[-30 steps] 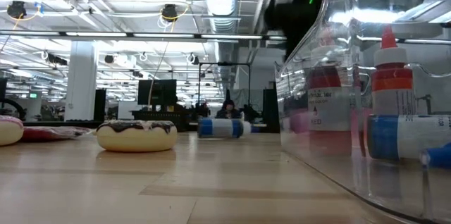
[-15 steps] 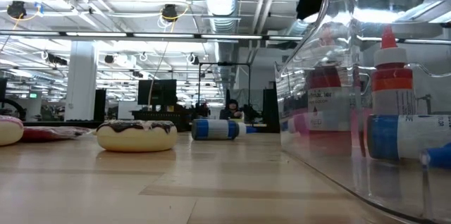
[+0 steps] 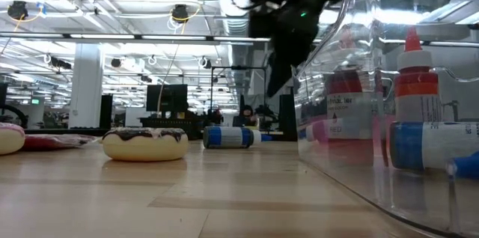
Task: Pick & Place Food Item
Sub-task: Put the blue food coloring bottle into the transparent bin
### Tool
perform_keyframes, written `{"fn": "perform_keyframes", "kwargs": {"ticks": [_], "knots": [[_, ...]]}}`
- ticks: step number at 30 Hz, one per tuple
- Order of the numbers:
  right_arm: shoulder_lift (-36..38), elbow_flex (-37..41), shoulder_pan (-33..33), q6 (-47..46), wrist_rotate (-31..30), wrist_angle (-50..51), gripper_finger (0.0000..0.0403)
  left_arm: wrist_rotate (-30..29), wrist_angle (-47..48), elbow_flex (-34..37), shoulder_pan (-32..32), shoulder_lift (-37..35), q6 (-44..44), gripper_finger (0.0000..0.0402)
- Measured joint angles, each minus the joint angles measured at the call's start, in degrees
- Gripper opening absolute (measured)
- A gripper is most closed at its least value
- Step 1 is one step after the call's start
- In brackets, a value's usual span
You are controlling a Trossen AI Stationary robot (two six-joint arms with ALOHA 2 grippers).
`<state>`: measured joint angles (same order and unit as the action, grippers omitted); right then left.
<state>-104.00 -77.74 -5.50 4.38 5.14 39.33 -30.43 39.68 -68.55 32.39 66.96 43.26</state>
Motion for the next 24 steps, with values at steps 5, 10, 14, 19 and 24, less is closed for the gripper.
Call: {"fn": "perform_keyframes", "kwargs": {"ticks": [5, 10, 14, 19, 24], "knots": [[-7.13, -5.65, -1.19, 7.16, 2.25, 0.71, 0.0227, -0.07, -0.20, 0.00, 0.06, -0.02, 1.93, 0.0218], [-12.66, -9.04, -2.38, 12.22, 2.26, 2.21, 0.0227, -0.04, -0.42, 0.00, 0.06, -0.02, 2.08, 0.0218], [-15.34, -10.27, -4.05, 14.18, 1.12, 2.92, 0.0227, 0.02, -0.37, 0.00, 0.06, -0.02, 2.08, 0.0218], [-16.15, -10.00, -5.86, 15.13, 1.46, 2.26, 0.0227, 1.35, -0.41, -0.02, 0.06, -0.07, 2.07, 0.0218], [-16.36, -9.94, -5.53, 15.90, 2.85, 2.24, 0.0225, 1.57, -0.26, -0.02, 0.06, -0.04, 2.02, 0.0218]]}}
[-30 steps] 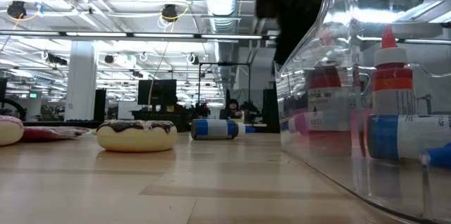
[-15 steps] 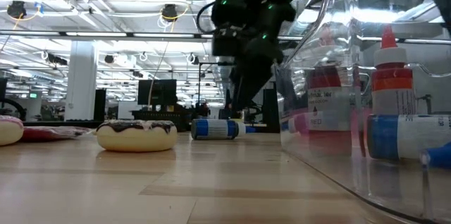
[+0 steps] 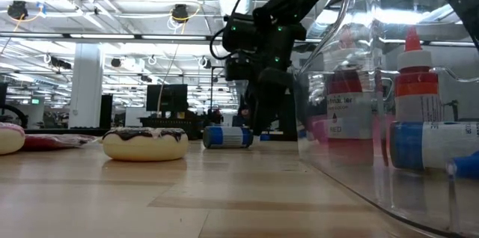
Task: Pick & Place Food Item
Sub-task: Put the blue food coloring bottle into the transparent bin
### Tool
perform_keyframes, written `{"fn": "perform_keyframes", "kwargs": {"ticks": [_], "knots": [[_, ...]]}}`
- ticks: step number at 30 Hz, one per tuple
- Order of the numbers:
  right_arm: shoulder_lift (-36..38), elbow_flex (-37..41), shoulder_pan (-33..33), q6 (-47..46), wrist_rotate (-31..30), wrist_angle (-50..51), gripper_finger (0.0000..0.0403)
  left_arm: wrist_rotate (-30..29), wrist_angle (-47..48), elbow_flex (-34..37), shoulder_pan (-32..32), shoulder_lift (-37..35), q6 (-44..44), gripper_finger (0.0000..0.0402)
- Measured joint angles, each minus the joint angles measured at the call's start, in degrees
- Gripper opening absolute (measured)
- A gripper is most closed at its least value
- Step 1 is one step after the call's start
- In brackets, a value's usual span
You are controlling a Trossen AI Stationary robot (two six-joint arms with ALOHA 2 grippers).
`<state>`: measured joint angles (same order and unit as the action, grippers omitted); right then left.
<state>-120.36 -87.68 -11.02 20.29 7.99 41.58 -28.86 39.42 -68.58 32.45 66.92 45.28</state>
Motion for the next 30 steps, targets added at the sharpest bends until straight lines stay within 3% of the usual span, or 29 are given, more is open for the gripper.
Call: {"fn": "perform_keyframes", "kwargs": {"ticks": [20, 30], "knots": [[-3.26, -0.15, 1.47, -0.71, 1.54, -2.00, 0.0208, 0.13, -1.25, 0.00, 0.01, -0.02, 0.01, 0.0218], [-3.34, -0.09, 1.53, -2.44, 1.37, -2.74, 0.0154, 0.01, -1.52, 0.00, 0.02, -0.02, 0.04, 0.0218]]}}
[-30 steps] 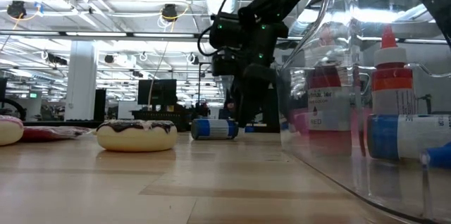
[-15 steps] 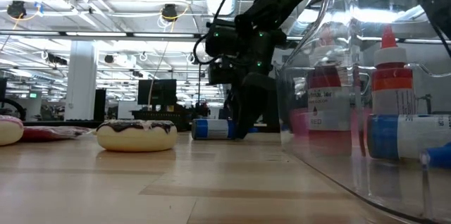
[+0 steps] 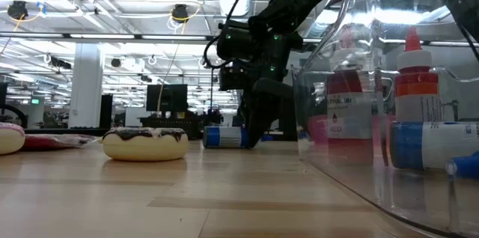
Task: Pick & Place Food Item
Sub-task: Put the blue food coloring bottle into the transparent bin
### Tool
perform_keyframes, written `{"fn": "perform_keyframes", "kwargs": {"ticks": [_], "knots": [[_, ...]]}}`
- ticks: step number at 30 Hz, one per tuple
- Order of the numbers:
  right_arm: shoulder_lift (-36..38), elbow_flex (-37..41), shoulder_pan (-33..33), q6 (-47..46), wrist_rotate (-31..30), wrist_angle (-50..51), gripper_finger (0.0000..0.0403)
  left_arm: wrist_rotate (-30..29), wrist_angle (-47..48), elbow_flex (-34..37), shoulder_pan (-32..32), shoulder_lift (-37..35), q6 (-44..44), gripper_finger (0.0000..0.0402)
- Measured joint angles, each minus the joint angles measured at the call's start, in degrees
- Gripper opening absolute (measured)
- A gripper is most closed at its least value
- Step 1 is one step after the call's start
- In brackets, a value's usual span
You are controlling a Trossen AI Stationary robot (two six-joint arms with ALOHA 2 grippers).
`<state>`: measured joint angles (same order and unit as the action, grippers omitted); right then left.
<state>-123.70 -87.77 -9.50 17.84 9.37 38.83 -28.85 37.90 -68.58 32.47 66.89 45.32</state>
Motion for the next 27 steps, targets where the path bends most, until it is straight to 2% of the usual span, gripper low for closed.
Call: {"fn": "perform_keyframes", "kwargs": {"ticks": [5, 14, 20, 27], "knots": [[-0.04, -0.02, 0.00, -2.45, -0.02, 0.34, 0.0115, -0.05, 0.01, 0.00, 0.00, 0.00, 0.00, 0.0218], [2.24, 0.39, 1.21, -6.66, 1.98, 3.03, 0.0110, -0.03, 0.01, 0.00, 0.00, 0.00, 0.00, 0.0218], [9.51, 0.28, 3.74, -9.72, 1.46, 4.13, 0.0109, -0.03, 0.19, 0.00, 0.00, 0.00, -0.51, 0.0218], [20.67, 0.15, 8.82, -18.29, -1.02, 8.71, 0.0108, -0.03, 0.19, 0.00, -0.02, 0.00, -3.83, 0.0218]]}}
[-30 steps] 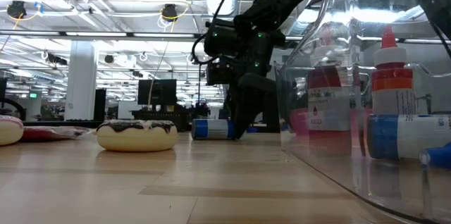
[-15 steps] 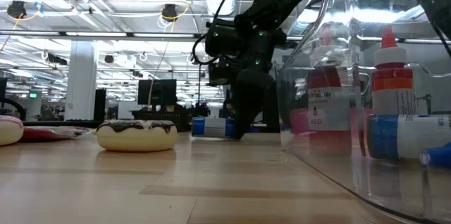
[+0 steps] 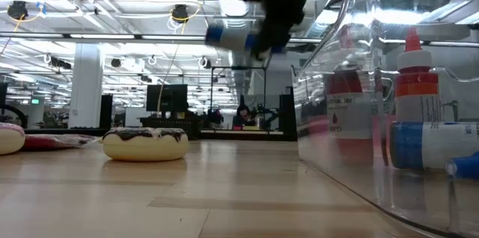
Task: Pick & Place Food Item
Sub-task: Put the blue food coloring bottle into the transparent bin
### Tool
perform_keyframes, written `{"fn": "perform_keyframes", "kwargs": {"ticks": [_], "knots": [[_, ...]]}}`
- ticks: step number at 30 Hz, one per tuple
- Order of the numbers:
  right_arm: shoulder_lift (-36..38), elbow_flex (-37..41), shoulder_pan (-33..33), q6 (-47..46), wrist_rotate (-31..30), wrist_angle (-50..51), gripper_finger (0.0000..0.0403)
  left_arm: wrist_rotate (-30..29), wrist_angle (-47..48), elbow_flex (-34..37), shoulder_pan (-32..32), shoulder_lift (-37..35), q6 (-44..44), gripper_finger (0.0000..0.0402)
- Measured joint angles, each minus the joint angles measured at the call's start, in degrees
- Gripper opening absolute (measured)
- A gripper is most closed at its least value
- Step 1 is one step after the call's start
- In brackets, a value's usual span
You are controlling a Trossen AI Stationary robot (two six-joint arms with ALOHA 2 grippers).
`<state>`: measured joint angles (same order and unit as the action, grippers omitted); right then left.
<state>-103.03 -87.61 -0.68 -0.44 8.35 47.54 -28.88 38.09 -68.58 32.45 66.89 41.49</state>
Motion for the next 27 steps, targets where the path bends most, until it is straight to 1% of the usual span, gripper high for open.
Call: {"fn": "perform_keyframes", "kwargs": {"ticks": [3, 6, 10, 14, 19, 27], "knots": [[4.24, 0.00, 3.56, -4.58, -3.42, 3.31, 0.0108, -0.02, 0.00, 0.00, 0.02, 0.00, -1.46, 0.0218], [7.45, -0.04, 7.59, -10.89, -5.11, 6.71, 0.0108, -0.16, 0.04, 0.00, 0.02, 0.00, -2.68, 0.0218], [9.79, -0.04, 13.90, -20.85, -7.90, 9.96, 0.0108, -0.33, 0.05, 0.00, 0.01, 0.00, -4.24, 0.0218], [9.31, -0.07, 20.58, -31.24, -9.18, 11.68, 0.0108, -0.62, 0.08, 0.00, -0.01, 0.00, -5.60, 0.0218], [7.39, 0.91, 28.22, -44.78, -11.23, 11.55, 0.0108, -0.68, 0.39, -0.02, -0.01, 0.00, -6.62, 0.0218], [3.32, 1.42, 36.49, -62.68, -13.32, 7.70, 0.0108, -0.67, 0.49, -0.02, -0.01, 0.00, -8.31, 0.0218]]}}
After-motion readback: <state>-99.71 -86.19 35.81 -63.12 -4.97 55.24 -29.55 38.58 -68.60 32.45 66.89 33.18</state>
